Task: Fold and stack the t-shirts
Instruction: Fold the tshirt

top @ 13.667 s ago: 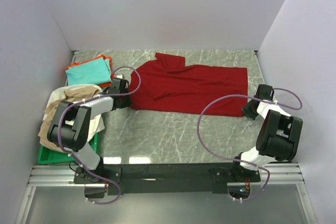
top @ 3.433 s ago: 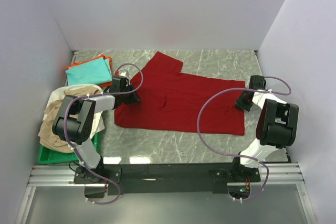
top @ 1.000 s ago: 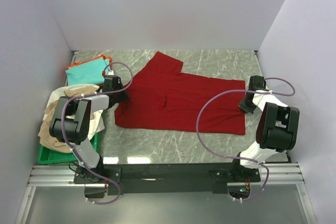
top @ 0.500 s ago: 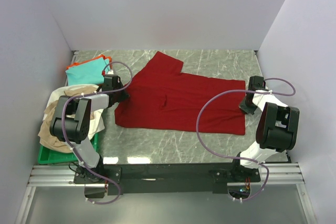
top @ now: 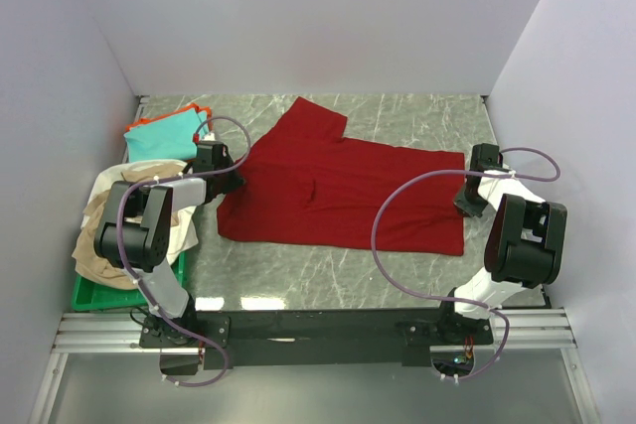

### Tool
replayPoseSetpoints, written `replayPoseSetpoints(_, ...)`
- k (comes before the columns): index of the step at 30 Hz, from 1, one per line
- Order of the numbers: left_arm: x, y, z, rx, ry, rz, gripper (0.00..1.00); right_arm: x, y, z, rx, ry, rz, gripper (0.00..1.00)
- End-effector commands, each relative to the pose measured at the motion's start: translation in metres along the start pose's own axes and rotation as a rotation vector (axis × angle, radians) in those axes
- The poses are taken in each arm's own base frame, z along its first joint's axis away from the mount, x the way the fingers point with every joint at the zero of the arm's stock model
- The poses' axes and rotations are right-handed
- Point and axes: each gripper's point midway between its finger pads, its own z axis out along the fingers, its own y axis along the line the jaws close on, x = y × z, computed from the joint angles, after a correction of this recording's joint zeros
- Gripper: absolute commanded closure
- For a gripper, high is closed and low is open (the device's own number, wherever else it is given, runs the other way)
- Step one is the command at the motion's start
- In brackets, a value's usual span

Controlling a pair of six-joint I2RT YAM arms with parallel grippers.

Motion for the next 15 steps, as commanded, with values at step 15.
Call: replayPoseSetpoints(15, -0.023, -0.094, -0.068, 0.107, -0.138, 0.13, 0.62, -0.022, 0.093, -0.106, -0.332, -0.245, -0.152, 0.6)
